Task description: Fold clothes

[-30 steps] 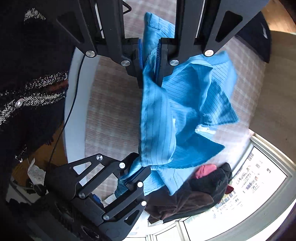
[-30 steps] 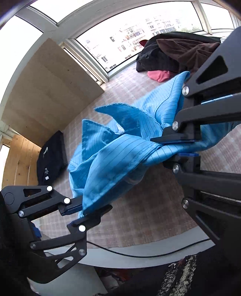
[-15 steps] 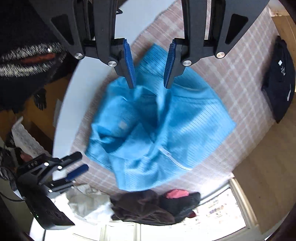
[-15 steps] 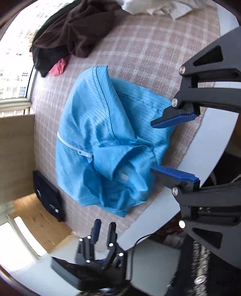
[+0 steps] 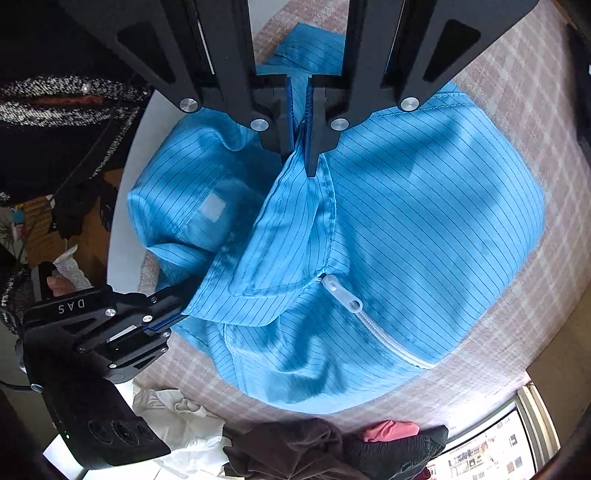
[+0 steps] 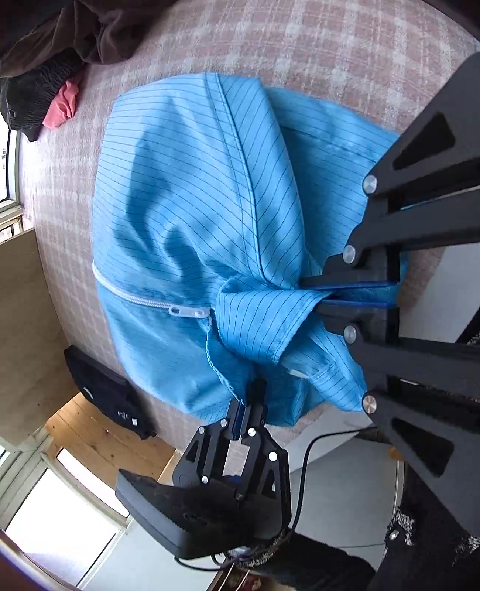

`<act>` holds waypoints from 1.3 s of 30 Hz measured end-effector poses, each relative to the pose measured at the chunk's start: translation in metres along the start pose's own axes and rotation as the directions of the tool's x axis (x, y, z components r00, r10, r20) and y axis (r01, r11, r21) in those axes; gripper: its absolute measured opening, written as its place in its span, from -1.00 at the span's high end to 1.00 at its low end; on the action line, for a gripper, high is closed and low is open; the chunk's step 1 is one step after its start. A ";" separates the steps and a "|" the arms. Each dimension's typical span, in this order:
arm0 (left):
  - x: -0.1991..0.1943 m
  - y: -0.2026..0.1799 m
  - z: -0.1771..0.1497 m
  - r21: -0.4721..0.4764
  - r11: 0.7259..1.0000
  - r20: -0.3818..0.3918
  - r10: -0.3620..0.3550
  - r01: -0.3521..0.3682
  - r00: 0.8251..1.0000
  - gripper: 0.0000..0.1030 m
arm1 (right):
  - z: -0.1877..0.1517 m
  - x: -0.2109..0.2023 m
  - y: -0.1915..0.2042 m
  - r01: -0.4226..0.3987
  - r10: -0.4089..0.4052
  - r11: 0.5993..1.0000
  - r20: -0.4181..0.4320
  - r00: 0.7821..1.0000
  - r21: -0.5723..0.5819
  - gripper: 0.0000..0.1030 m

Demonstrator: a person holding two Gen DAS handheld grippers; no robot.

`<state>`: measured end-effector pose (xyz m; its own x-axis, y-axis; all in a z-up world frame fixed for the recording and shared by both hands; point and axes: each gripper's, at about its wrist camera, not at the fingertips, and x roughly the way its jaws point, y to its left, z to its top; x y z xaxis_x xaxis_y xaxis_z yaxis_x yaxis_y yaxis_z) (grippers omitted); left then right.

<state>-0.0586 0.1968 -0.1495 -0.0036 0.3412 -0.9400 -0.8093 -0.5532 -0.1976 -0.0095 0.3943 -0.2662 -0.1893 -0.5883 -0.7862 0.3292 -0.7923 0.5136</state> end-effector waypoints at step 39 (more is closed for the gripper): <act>-0.064 -0.035 -0.085 -0.184 0.977 0.148 0.138 -0.110 0.979 0.35 | 0.036 -0.018 0.088 0.153 -0.179 0.799 0.012 0.984 -0.581 0.02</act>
<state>0.0200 0.1297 -0.1056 -0.2022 0.3700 -0.9068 -0.6816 -0.7180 -0.1409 -0.0106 0.3298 -0.1942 -0.2567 -0.4390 -0.8610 0.7718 -0.6293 0.0908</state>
